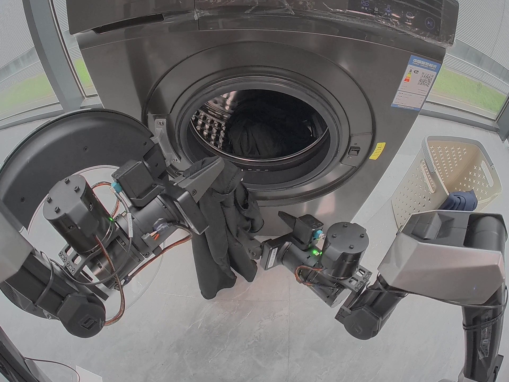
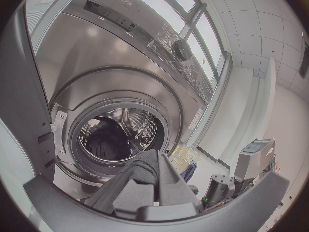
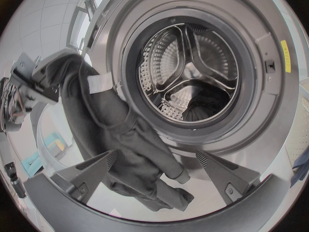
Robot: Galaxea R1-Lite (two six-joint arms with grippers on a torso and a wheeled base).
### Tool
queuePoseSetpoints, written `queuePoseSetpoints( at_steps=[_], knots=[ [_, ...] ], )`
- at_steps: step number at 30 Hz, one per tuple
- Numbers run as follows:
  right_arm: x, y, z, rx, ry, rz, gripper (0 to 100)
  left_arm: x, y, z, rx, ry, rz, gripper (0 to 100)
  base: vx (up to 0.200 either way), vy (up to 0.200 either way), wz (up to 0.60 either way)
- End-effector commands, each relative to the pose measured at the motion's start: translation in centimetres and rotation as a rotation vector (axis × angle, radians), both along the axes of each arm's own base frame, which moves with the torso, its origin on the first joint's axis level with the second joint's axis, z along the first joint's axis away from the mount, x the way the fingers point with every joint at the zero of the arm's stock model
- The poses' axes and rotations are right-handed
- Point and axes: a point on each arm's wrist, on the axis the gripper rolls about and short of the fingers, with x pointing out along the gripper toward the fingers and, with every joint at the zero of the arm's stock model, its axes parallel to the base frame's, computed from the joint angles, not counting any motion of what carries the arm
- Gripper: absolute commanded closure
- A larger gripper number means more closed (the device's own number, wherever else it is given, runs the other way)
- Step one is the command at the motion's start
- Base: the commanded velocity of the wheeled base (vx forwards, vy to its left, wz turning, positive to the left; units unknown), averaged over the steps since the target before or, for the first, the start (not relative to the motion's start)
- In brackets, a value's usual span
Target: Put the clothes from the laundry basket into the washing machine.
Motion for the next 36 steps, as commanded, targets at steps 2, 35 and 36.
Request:
queuePoseSetpoints(
  at_steps=[2,35,36],
  knots=[
    [-0.8,1.4,-2.5,-0.040,0.044,0.034,0,0.0,0.0,0.1,-0.004,-0.004,0.004,100,0.000,0.000,0.00],
    [0.5,-2.0,-0.9,-0.026,0.041,-0.053,0,0.1,0.1,0.1,-0.005,-0.003,0.005,100,0.000,0.000,0.00],
    [0.8,-1.8,-1.0,-0.021,0.035,-0.051,0,0.1,0.1,0.1,-0.005,-0.003,0.005,100,0.000,0.000,0.00]
  ],
)
